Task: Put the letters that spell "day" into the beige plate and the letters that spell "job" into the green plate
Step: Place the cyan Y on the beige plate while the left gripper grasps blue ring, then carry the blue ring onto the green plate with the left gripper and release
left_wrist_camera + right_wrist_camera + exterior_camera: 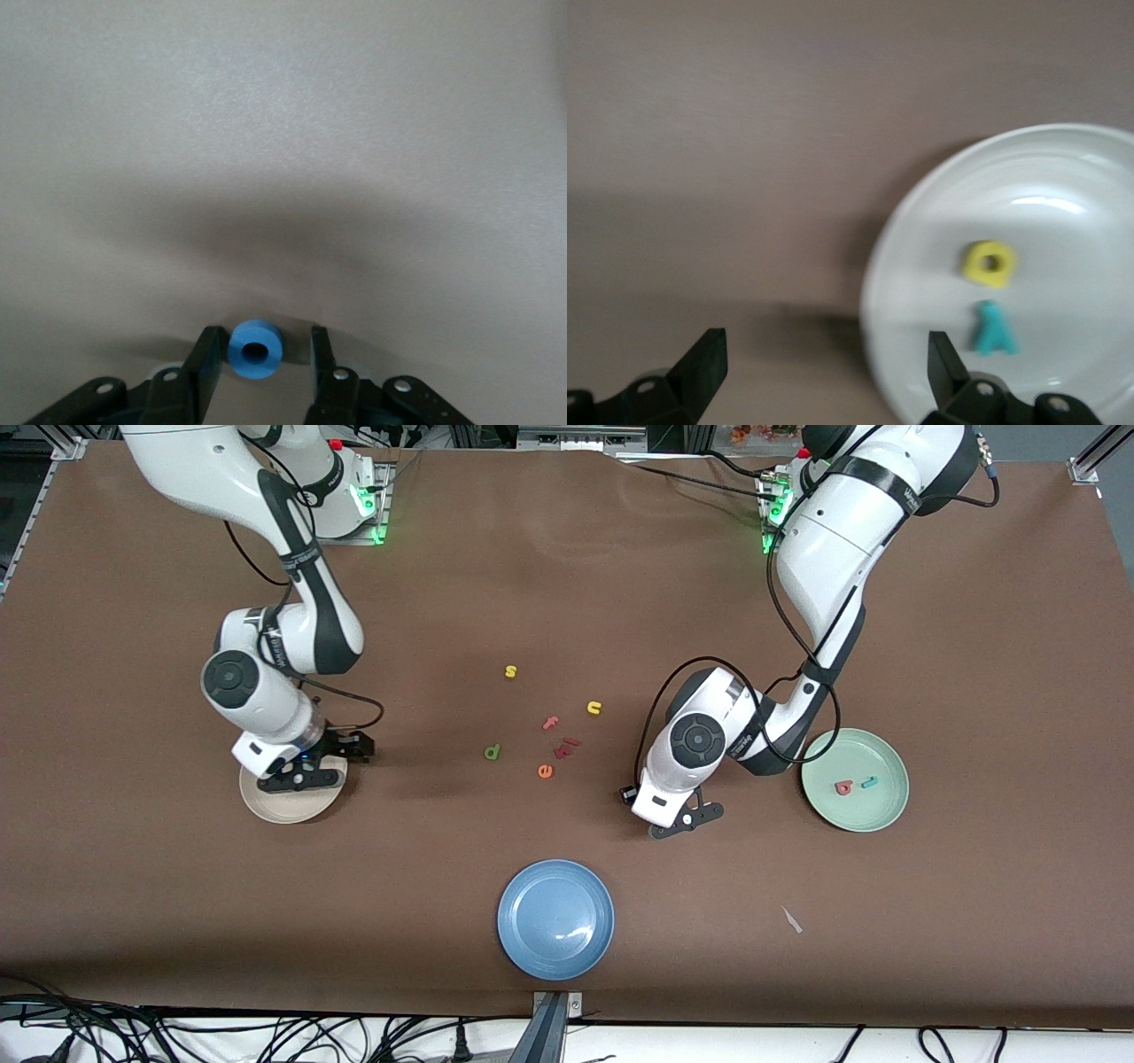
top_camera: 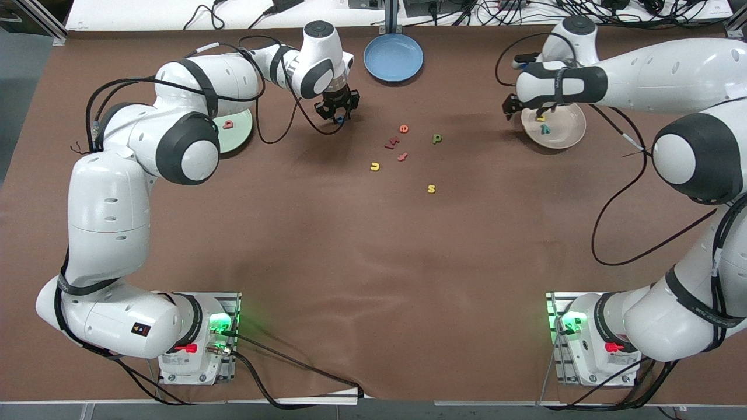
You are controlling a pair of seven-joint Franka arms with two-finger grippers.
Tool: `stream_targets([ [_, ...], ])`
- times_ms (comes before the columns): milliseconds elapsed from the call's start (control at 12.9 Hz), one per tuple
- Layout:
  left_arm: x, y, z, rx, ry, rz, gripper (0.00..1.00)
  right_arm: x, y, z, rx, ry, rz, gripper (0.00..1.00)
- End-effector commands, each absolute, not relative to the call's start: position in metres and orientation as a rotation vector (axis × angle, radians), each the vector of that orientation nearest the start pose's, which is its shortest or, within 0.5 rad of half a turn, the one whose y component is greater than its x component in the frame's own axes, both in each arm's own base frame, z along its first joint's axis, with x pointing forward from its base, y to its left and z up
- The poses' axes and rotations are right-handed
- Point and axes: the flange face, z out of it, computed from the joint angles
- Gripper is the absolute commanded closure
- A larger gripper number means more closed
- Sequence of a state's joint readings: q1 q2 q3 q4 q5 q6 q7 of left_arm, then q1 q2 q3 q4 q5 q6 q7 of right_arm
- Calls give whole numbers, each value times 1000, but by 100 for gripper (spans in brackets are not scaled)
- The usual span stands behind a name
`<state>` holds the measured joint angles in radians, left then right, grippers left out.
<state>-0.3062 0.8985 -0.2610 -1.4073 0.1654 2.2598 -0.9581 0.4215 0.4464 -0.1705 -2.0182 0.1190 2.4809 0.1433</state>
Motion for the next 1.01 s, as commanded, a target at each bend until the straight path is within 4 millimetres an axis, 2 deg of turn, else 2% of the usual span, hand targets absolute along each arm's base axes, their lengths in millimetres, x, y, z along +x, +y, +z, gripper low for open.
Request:
stream_targets([
  [0, 636, -352, 173, -3098, -579, 88, 53, 588, 209, 241, -3087, 188, -38, 0],
  [155, 635, -352, 172, -3091, -576, 98, 55, 585, 251, 237, -3075, 279, -46, 0],
  [233, 634, -354, 172, -3092, -572, 98, 58, 582, 270, 235, -3070, 319, -48, 0],
  [465, 633, -355, 172, -3093, -567, 98, 75, 583, 318, 226, -3050, 414, -63, 0],
  [620, 636, -352, 175, -3091, -567, 85, 85, 582, 343, 216, -3042, 481, -60, 0],
  [775, 649, -342, 197, -3106, -588, 40, 87, 579, 355, 201, -3045, 512, -45, 0],
  [930, 667, -305, 251, -3097, -568, 33, 87, 571, 365, 189, -3057, 509, -27, 1],
])
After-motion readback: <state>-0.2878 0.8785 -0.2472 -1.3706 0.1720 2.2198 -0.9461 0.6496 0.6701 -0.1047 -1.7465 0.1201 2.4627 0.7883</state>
